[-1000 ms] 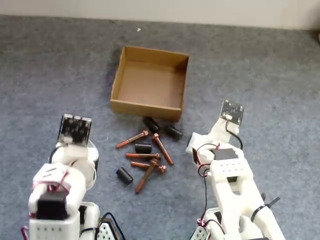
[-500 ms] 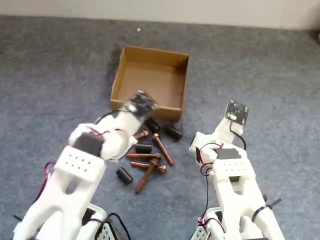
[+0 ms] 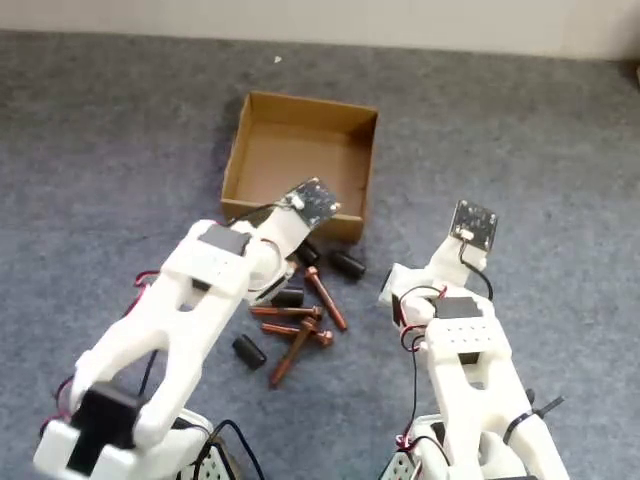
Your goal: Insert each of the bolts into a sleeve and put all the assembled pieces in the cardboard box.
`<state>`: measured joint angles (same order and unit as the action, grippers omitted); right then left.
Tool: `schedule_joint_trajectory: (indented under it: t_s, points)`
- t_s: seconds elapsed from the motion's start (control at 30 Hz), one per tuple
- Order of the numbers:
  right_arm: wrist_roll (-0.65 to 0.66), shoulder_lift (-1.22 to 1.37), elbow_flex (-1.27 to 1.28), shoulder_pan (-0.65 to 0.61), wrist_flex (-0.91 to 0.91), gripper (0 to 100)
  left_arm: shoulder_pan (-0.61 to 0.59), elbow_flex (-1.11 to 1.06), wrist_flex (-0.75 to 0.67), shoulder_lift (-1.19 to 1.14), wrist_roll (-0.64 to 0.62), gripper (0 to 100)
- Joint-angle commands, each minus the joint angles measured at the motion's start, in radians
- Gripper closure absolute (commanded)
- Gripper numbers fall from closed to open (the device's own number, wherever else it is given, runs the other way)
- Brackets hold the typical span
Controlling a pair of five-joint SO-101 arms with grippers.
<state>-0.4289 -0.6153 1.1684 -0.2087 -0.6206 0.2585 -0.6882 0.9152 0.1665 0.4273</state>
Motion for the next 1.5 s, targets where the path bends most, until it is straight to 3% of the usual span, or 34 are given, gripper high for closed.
schedule_joint_trajectory:
  t_s: [0.0, 0.37, 0.5, 0.63, 0.73, 0.87, 1.17, 1.37, 1.47]
  points:
    - [0.005, -0.038, -0.008, 0.008, 0.022, 99.4, 0.012, 0.096, -0.017, -0.074, 0.012, 86]
    - [0.005, -0.039, 0.008, 0.004, 0.022, 99.4, 0.054, 0.251, -0.014, -0.337, 0.008, 86]
    - [0.009, -0.050, 0.015, 0.004, 0.022, 99.4, 0.056, 0.289, -0.011, -0.378, 0.008, 99]
    - [0.011, -0.051, 0.013, 0.008, 0.019, 99.4, 0.061, 0.288, 0.046, -0.346, 0.008, 100]
    - [0.012, -0.051, 0.008, 0.008, 0.018, 99.4, 0.056, 0.265, 0.078, -0.269, 0.003, 100]
    - [0.012, -0.125, 0.019, 0.008, 0.013, 99.4, 0.051, 0.128, -0.008, -0.093, -0.080, 100]
    - [0.020, -0.621, 0.122, 0.004, -0.088, 99.4, 0.010, -0.091, -0.044, 0.361, -0.247, 99]
    - [0.250, -0.811, 0.140, -0.015, -0.087, 99.4, -0.004, -0.110, -0.040, 0.595, -0.496, 99]
    - [0.328, -0.868, 0.140, -0.093, -0.087, 99.4, -0.004, -0.110, -0.043, 0.693, -0.537, 99]
